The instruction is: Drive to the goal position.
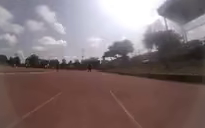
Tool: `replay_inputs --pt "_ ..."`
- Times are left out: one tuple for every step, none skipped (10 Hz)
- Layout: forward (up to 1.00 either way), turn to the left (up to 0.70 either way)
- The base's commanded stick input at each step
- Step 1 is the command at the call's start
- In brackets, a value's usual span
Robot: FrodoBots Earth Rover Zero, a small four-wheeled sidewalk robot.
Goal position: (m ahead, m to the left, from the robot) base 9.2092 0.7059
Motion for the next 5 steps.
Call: replay_inputs --pt "0.70 0.00" --pt "0.70 0.00" --pt "0.70 0.00" --pt "0.70 0.00" --pt "0.70 0.00"
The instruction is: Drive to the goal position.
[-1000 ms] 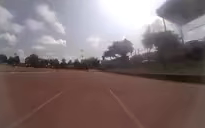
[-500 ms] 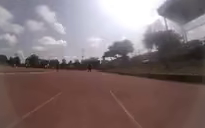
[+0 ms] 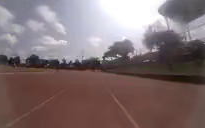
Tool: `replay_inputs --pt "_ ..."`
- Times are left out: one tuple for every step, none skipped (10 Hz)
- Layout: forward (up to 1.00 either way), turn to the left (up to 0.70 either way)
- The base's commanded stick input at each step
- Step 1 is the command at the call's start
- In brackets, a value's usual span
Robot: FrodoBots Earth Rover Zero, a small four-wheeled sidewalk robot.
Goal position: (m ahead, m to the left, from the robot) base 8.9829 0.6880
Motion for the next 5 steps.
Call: replay_inputs --pt "0.70 0.00" --pt "0.70 0.00" --pt "0.70 0.00" --pt "0.70 0.00" --pt "0.70 0.00"
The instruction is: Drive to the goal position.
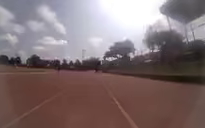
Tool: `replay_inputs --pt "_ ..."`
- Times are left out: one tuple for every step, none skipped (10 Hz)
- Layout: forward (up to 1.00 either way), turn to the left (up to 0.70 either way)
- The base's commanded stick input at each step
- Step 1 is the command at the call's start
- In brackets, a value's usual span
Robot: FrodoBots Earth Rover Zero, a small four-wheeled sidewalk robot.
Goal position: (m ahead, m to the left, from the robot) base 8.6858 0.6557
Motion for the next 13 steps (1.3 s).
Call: replay_inputs --pt "0.70 0.00" --pt "0.70 0.00" --pt "0.70 0.00" --pt "0.70 0.00" --pt "0.70 0.00" --pt "0.70 0.00" --pt "0.70 0.00" --pt "0.70 0.00" --pt "0.70 0.00" --pt "0.70 0.00" --pt "0.70 0.00" --pt "0.70 0.00" --pt "0.70 0.00"
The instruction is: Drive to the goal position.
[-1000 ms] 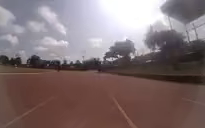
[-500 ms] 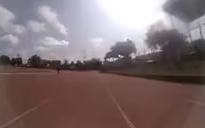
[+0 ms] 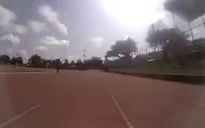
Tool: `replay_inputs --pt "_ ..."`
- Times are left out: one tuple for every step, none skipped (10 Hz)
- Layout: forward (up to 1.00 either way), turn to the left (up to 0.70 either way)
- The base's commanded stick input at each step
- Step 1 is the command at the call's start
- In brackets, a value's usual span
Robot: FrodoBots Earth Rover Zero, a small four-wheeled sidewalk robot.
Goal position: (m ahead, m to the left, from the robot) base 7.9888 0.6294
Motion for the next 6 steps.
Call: replay_inputs --pt "0.70 0.00" --pt "0.70 0.00" --pt "0.70 0.00" --pt "0.70 0.00" --pt "0.70 0.00" --pt "0.70 0.00"
